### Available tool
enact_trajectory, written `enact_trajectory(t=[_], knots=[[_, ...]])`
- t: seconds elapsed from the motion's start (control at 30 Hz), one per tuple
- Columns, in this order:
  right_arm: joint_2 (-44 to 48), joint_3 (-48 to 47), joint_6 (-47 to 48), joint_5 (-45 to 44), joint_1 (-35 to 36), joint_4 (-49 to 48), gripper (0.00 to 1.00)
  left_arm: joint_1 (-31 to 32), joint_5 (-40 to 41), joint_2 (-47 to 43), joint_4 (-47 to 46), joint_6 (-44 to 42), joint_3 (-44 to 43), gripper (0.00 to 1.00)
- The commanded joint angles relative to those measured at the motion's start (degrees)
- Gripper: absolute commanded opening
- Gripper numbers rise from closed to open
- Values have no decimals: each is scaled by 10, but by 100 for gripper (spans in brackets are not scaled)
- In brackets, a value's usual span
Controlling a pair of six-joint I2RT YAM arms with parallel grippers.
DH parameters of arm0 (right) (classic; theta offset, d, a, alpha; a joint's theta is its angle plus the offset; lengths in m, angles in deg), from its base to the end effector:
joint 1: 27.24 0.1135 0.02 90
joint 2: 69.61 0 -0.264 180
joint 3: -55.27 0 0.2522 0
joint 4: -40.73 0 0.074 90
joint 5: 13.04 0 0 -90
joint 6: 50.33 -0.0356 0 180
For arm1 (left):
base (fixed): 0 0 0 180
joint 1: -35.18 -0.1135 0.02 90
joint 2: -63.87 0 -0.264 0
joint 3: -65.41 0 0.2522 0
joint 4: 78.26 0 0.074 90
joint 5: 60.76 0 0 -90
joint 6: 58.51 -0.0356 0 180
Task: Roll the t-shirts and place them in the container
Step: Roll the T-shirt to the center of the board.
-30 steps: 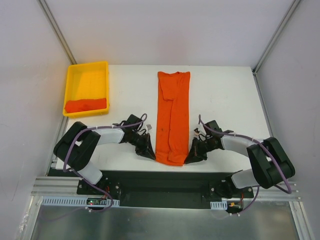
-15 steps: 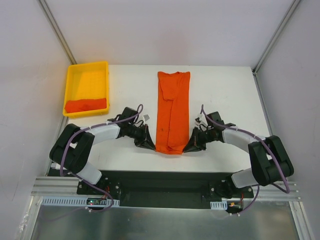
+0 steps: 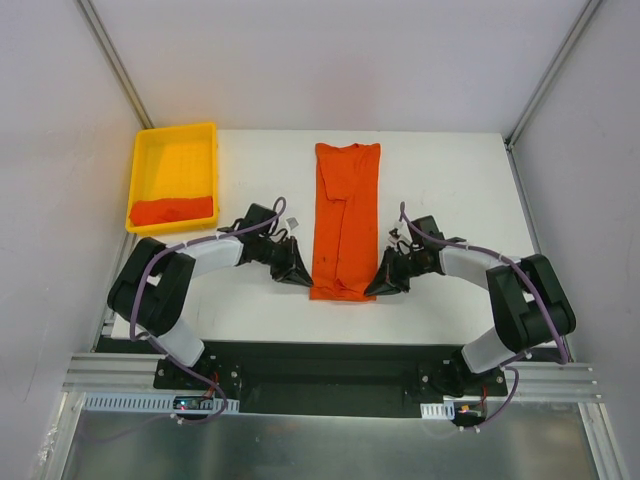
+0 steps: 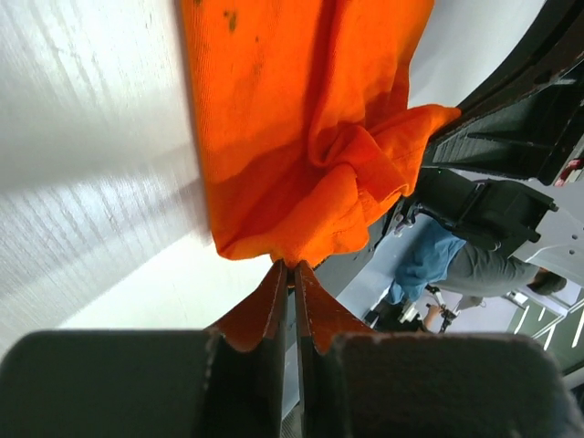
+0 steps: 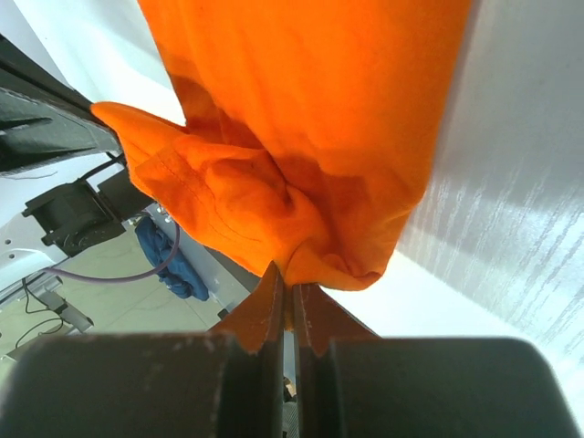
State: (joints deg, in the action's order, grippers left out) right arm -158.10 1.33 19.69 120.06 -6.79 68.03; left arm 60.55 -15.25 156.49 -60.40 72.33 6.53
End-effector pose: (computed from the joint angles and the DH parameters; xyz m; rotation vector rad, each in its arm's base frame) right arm 0.2426 0.1164 0.1462 -0.2767 2.6828 1.2271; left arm 0.2636 -0.1526 0.1592 0.0173 2.6730 -1.4100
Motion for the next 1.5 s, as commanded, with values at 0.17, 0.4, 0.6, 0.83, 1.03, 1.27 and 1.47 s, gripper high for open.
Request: enact_trajectory(t=[0.17, 0.4, 0.6, 0.83, 1.03, 1.27, 1.47], knots=[[-10, -29, 9, -26, -19, 9, 8, -14, 13, 23, 5, -22, -37, 11], [35, -99, 143, -40, -58, 103, 46, -21, 60, -57, 83, -202, -87, 43], [96, -145, 281, -76, -73, 186, 49, 19, 120, -172, 123, -481, -61, 48], [124, -214, 440, -115, -104, 220, 52, 204, 216, -214, 52, -768, 5, 52], [127, -228, 479, -122, -164, 236, 54, 260, 256, -171, -91, -844, 61, 55], [169, -213, 506, -96, -195, 247, 54, 283, 280, -87, -158, -878, 78, 53], [229, -129, 574, -101, -183, 207, 55, 288, 285, -55, -144, -899, 80, 24]])
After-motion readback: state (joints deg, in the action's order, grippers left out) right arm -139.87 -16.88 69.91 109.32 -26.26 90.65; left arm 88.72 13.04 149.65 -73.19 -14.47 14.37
